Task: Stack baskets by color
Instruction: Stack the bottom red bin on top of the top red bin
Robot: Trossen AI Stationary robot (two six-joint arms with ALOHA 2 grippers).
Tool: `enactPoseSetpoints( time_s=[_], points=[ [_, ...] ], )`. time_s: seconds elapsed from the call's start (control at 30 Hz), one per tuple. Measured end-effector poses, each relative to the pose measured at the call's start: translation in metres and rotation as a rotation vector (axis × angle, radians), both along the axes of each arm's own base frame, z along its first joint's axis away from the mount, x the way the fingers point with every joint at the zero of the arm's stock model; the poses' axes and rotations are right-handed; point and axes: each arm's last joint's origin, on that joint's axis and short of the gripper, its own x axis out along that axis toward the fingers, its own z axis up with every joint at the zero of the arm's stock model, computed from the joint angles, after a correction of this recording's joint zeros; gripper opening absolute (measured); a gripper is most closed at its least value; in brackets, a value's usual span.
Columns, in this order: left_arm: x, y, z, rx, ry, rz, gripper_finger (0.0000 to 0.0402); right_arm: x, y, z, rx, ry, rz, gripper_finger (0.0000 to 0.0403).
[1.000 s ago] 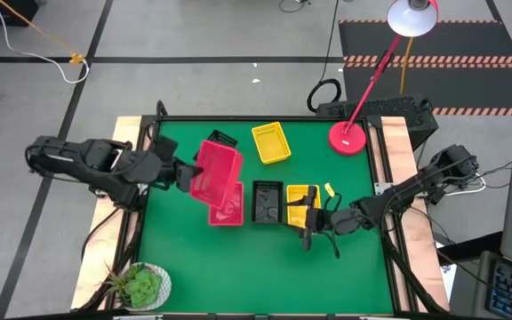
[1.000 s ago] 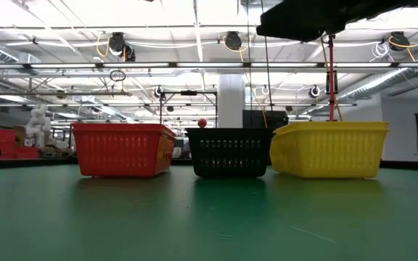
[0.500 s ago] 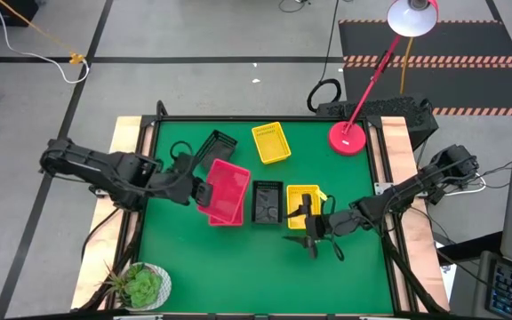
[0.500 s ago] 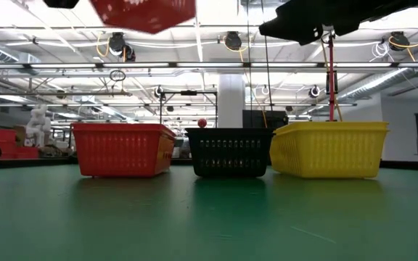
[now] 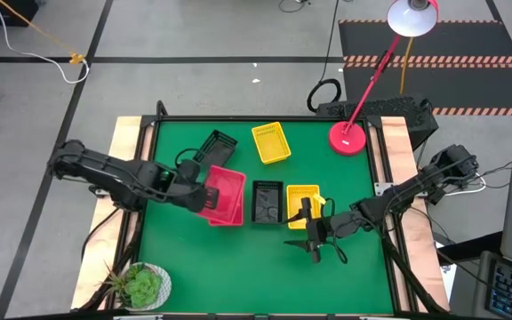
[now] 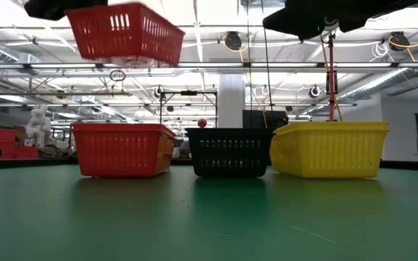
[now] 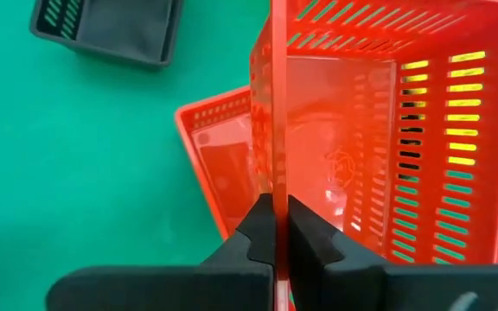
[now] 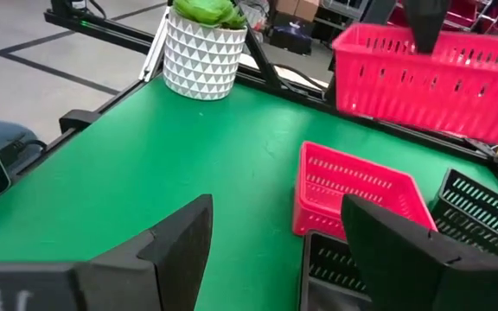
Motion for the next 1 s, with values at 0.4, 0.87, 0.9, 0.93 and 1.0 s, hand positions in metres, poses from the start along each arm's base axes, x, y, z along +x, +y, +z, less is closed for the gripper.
enactPoseSetpoints(
  time_s=[0.4, 0.87, 0.9, 0.93, 1.0],
  points=[
    [0.028, -0.003, -0.036, -0.022, 0.163, 0.087, 0.0007, 0.0, 0.0, 0.0, 0.003, 0.0, -0.001, 0.0249],
    [0.033, -0.003, -0.064, -0.016, 0.178, 0.204, 0.0008, -0.002, 0.004, -0.001, 0.03, 0.008, 0.005, 0.0249],
    [0.034, -0.003, -0.067, -0.019, 0.17, 0.203, 0.0008, -0.002, 0.003, -0.001, 0.03, 0.008, 0.005, 0.0249],
    [0.034, -0.003, -0.07, -0.021, 0.167, 0.203, 0.0008, -0.002, 0.003, -0.001, 0.03, 0.008, 0.005, 0.0249],
    [0.035, -0.004, -0.072, -0.023, 0.159, 0.203, 0.0008, -0.002, 0.003, 0.0, 0.032, 0.008, 0.004, 0.0249]
  ],
)
